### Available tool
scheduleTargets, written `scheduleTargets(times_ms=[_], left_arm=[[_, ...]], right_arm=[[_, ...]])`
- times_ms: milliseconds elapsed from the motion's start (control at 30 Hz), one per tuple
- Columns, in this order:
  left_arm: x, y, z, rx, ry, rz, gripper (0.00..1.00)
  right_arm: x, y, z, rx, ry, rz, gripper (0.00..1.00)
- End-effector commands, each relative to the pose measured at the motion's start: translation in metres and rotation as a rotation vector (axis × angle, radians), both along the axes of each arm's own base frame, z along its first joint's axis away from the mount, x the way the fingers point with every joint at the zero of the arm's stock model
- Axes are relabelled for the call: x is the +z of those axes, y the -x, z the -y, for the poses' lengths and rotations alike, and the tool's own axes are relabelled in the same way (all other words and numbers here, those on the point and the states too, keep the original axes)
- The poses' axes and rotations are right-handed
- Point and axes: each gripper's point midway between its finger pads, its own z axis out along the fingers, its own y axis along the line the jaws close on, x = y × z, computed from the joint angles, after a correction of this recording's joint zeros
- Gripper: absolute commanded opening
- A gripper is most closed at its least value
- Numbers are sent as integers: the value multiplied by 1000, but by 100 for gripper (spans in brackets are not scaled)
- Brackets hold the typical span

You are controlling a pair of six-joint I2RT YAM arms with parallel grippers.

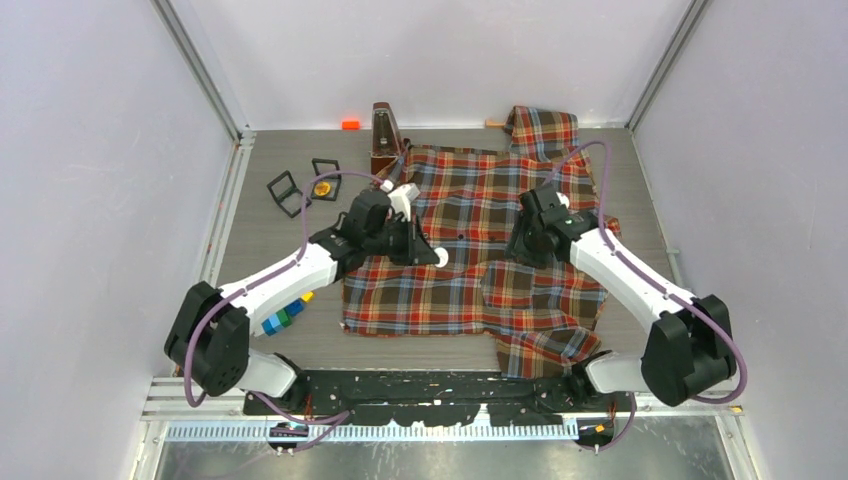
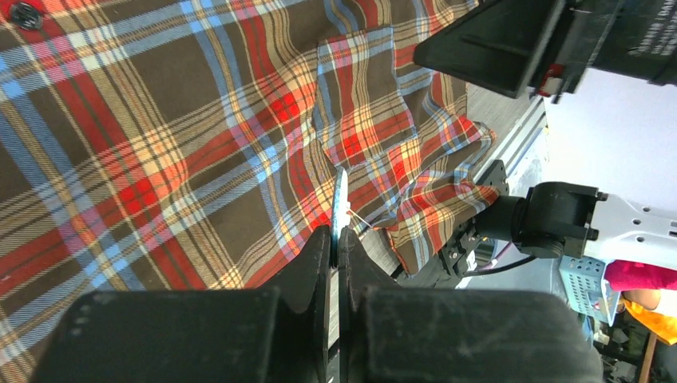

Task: Pin the brooch onto the clothing

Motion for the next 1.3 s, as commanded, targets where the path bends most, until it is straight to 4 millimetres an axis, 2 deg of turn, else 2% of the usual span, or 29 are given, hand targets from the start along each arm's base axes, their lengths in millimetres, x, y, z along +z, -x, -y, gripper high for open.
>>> scheduleTargets(times_ms=[0, 167, 333, 367, 400, 433, 467, 500, 533, 567, 667, 733, 767, 800, 1000, 1267], left_arm=[[21, -1, 17, 41, 50, 104, 0], [8, 25, 15, 37, 36, 104, 0], [-2, 31, 9, 35, 16, 97, 0], [-4, 33, 9, 32, 14, 95, 0], [-6, 34, 8, 32, 11, 93, 0], [-8, 35, 7, 35, 9, 89, 0], [-5, 35, 7, 37, 23, 98, 0], [-4, 36, 6, 40, 31, 102, 0], [-3, 38, 5, 43, 37, 105, 0], [-1, 40, 4, 46, 40, 113, 0], [3, 44, -4, 67, 43, 131, 0], [1, 48, -11, 78, 29, 130, 0], [2, 50, -14, 81, 25, 131, 0], [2, 52, -17, 86, 23, 132, 0], [7, 58, -30, 113, 17, 147, 0], [5, 61, -30, 95, 5, 141, 0]], right_arm=[[-11, -15, 22, -51, 143, 74, 49], [-35, -24, 32, -63, 230, 58, 50], [-40, -60, 33, -70, 189, 81, 52], [-47, -66, 39, -74, 193, 62, 52], [-42, -76, 36, -66, 174, 77, 52], [-50, -81, 41, -60, 184, 58, 52], [-45, -91, 38, -52, 167, 74, 52], [-51, -96, 41, -44, 169, 61, 52], [-44, -107, 36, -32, 144, 83, 51], [-47, -111, 36, -24, 143, 82, 51], [-35, -134, 32, -6, 125, 125, 52], [-43, -144, 34, 3, 128, 109, 52], [-39, -151, 36, -2, 124, 117, 51], [-47, -152, 39, -3, 130, 90, 50], [-63, -158, 47, -9, 177, 46, 47], [-95, -152, 61, -34, 212, -65, 42]])
